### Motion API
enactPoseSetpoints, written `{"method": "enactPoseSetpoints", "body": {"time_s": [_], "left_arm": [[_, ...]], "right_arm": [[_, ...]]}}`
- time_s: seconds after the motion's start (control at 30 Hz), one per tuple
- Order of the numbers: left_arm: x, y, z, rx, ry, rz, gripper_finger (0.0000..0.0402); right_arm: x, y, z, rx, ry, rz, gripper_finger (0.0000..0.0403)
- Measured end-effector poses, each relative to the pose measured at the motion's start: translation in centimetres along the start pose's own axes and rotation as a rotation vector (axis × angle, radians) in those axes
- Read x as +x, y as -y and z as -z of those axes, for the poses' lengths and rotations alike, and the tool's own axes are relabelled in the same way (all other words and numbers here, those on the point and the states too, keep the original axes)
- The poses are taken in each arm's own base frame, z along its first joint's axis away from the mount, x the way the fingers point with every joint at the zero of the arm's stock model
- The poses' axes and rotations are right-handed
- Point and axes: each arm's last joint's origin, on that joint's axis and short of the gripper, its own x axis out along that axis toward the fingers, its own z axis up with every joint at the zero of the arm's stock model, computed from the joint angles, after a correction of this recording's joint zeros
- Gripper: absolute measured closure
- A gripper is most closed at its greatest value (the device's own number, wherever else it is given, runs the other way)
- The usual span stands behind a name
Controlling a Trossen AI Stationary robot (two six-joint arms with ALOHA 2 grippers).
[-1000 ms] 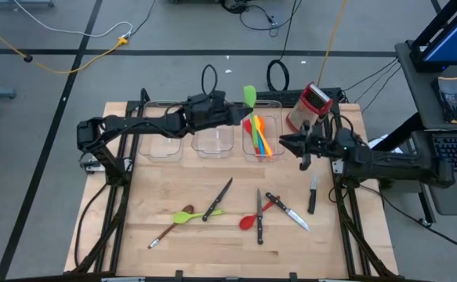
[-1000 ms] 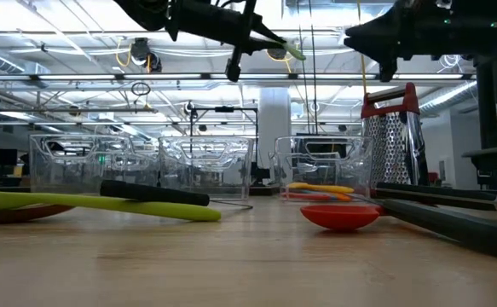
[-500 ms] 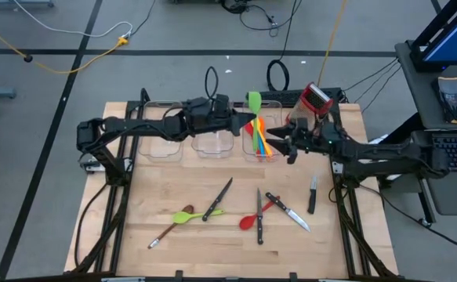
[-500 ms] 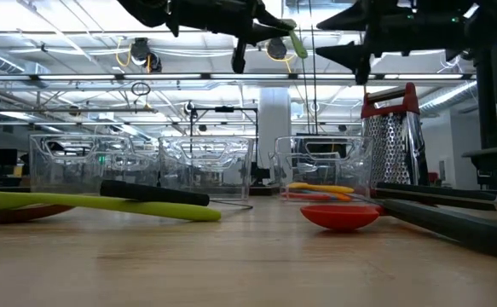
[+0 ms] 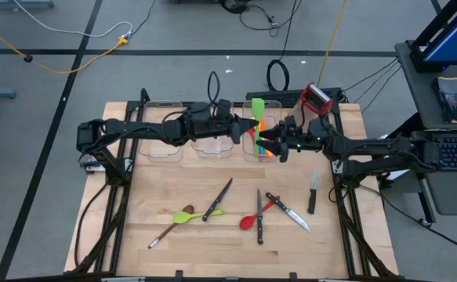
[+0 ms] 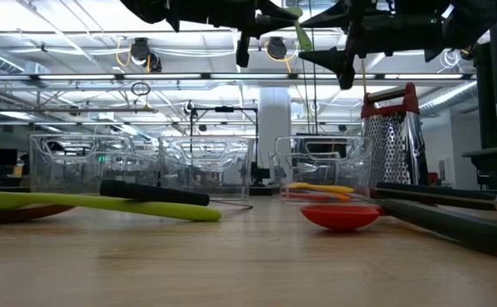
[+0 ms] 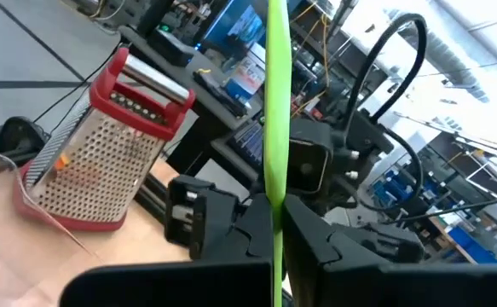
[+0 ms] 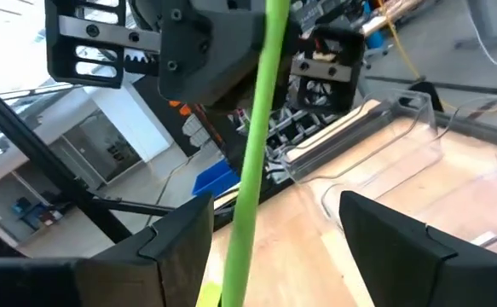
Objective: Pick & Place Kitchen Items
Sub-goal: Put the green spatula into the right transparent bin
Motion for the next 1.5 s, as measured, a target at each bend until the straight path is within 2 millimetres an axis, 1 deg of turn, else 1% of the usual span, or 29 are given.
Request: {"method": "enactPoseSetpoints", "body": {"time_s": [0.23, 0.4, 0.5, 0.6, 0.7, 0.83, 0.87, 1.07, 1.2, 1.33, 1.5], "left_arm": [[0.0, 0.2, 0.0, 0.002, 0.010, 0.006, 0.0401], [0.0, 0.1, 0.1, -0.003, 0.005, 0.000, 0.0401], [0.0, 0.2, 0.1, -0.003, 0.003, 0.000, 0.0401], [0.0, 0.1, 0.2, -0.004, -0.008, -0.009, 0.0401], [0.0, 0.0, 0.3, -0.005, -0.013, -0.015, 0.0401], [0.0, 0.0, 0.2, 0.001, -0.012, -0.018, 0.0401], [0.0, 0.0, 0.2, 0.001, -0.012, -0.019, 0.0401], [0.0, -0.2, 0.3, 0.001, -0.023, -0.026, 0.0398], [0.0, -0.2, 0.3, 0.004, -0.026, -0.030, 0.0381], [0.0, -0.3, 0.3, 0.026, -0.020, -0.045, 0.0345], [0.0, -0.3, 0.3, 0.069, -0.021, -0.047, 0.0271]], "right_arm": [[0.9, 0.3, 0.2, 0.013, -0.028, 0.004, 0.0157], [1.4, 0.5, 0.4, 0.047, -0.052, -0.004, 0.0182], [1.4, 0.5, 0.4, 0.049, -0.062, -0.017, 0.0211], [1.4, 0.4, 0.4, 0.049, -0.070, -0.032, 0.0250], [1.4, 0.4, 0.4, 0.049, -0.075, -0.039, 0.0297], [1.4, 0.4, 0.4, 0.047, -0.074, -0.041, 0.0370], [1.4, 0.4, 0.4, 0.042, -0.074, -0.041, 0.0379], [1.4, 0.4, 0.5, 0.064, -0.080, -0.037, 0.0379], [1.4, 0.6, 0.4, 0.064, -0.077, -0.032, 0.0379], [1.3, 1.0, 0.1, 0.066, -0.066, -0.011, 0.0379], [1.0, 2.1, -0.2, 0.102, -0.041, 0.077, 0.0379]]}}
